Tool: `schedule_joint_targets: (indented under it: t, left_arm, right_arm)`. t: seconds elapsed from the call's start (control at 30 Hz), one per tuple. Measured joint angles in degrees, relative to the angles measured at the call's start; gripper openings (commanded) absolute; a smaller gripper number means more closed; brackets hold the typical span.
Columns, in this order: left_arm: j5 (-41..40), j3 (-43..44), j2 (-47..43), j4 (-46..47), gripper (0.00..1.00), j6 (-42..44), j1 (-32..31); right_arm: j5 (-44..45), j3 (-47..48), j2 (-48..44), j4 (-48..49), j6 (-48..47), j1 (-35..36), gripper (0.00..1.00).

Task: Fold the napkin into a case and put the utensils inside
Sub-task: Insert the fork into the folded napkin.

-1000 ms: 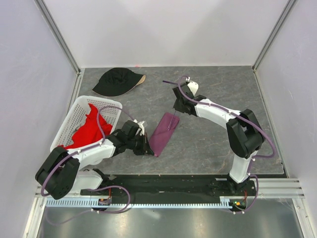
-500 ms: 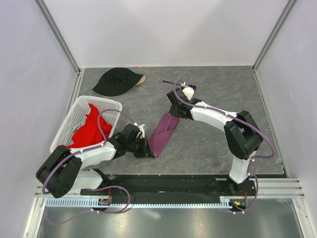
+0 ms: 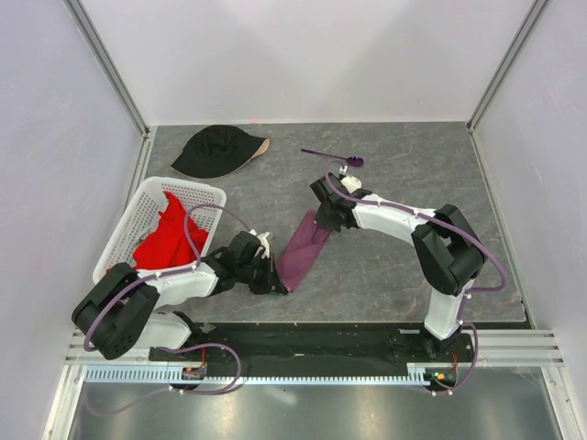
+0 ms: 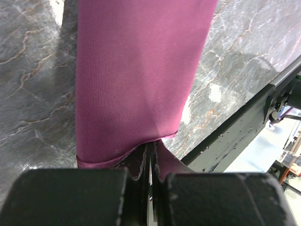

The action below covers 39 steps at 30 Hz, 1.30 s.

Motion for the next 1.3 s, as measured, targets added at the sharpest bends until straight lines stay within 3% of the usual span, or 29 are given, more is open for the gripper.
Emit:
schedule_joint_targets:
  t: [0.7,0.73,0.77,0.87,0.97,1.2,1.3]
  left_arm:
    - [0.15,0.02,1.53,2.05,0.02,-0.02,-0.98]
    - [0.15,0.02,1.53,2.03,0.02,-0.04,-1.05]
    - [0.15,0.02,1.53,2.03,0.02,-0.04,-1.14]
    - [0.15,0.02,1.49,1.99,0.02,-0.04,-1.14]
    - [0.07,0.02,0.94,1.62,0.02,-0.04,-1.14]
    - [0.11,0.07,-6.43,-2.38,0.08,0.24,-1.14]
    - [0.15,0.61,-10.69,-5.77,0.13,0.98,-1.14]
  right_arm:
    - [-0.94,-8.02,-5.27,0.39,8.17,3.26,0.00]
    - [-0.76,-8.61,-5.64,0.48,8.68,3.37,0.02]
    - [-0.63,-9.11,-5.95,0.48,9.16,3.61,0.11]
    - [-0.66,-9.97,-6.36,0.63,9.88,3.91,0.27]
    - [-0.85,-10.10,-6.40,0.61,9.14,4.09,0.37]
    - [-0.85,-10.62,-9.57,0.37,4.31,4.22,0.58]
    - [-0.39,-10.75,-12.46,-0.22,0.04,3.82,0.59]
